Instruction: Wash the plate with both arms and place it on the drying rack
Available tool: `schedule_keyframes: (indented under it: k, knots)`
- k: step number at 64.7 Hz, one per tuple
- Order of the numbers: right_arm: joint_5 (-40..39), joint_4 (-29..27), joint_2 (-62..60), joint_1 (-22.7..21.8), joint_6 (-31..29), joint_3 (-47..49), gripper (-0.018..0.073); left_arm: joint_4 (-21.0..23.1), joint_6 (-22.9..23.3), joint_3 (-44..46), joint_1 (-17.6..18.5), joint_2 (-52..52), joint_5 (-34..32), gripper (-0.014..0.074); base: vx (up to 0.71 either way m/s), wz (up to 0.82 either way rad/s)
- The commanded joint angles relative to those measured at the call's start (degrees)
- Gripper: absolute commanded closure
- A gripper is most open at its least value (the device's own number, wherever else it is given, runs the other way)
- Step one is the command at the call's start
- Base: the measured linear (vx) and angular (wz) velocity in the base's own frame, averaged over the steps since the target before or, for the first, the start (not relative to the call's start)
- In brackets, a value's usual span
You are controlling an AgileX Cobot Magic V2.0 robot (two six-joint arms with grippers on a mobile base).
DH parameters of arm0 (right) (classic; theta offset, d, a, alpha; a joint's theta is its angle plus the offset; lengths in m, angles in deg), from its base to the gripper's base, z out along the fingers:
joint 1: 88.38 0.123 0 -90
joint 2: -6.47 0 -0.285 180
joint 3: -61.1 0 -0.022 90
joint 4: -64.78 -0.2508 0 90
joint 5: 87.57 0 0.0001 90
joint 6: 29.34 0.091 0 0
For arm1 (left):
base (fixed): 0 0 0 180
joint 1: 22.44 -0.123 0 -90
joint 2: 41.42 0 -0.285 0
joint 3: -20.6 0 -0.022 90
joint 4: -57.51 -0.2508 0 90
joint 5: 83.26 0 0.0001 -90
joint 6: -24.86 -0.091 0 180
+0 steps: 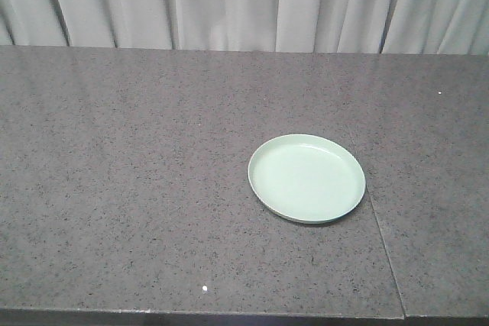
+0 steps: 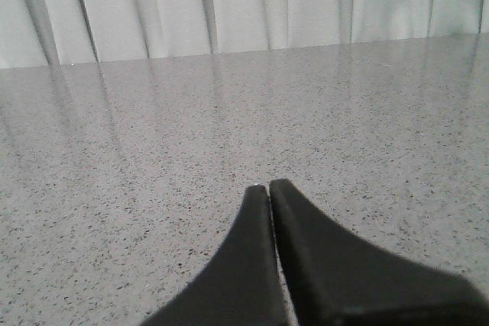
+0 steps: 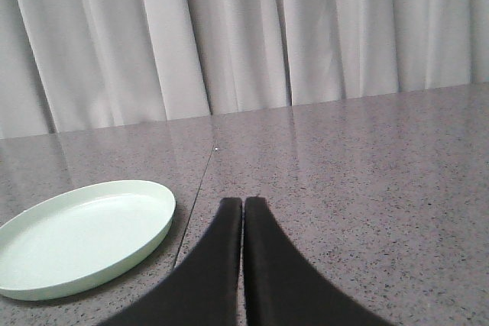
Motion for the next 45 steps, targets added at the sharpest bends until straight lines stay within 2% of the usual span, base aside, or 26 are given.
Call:
schedule_keyframes:
  k: [1,26,36,45]
  knots:
    - [-4.6,0.2,-0.2,-0.4,0.0,-0.1,0.0564,-0.2,0.0,1.6,0.0,0.8,-3.9,0.0603,0.0,0.0]
    - [-5.1,-0.1,-0.2,-0.4,0.2,-0.1,0.0564,-0.2,0.0,1.6,0.0,0.8,-3.9,0.0603,0.0,0.0]
    - [-9.3,-4.8,-0.2,-0.4,0.2,0.8,0.0562,-0.2,0.0,1.6,0.0,0.8,-3.9,0.0603,0.0,0.0]
    - [-3.1,-5.3,1.4,-0.4,0.2,7.6,0.0562,-0.2,0.0,1.6,0.0,0.8,-3.9,0.0603,0.0,0.0]
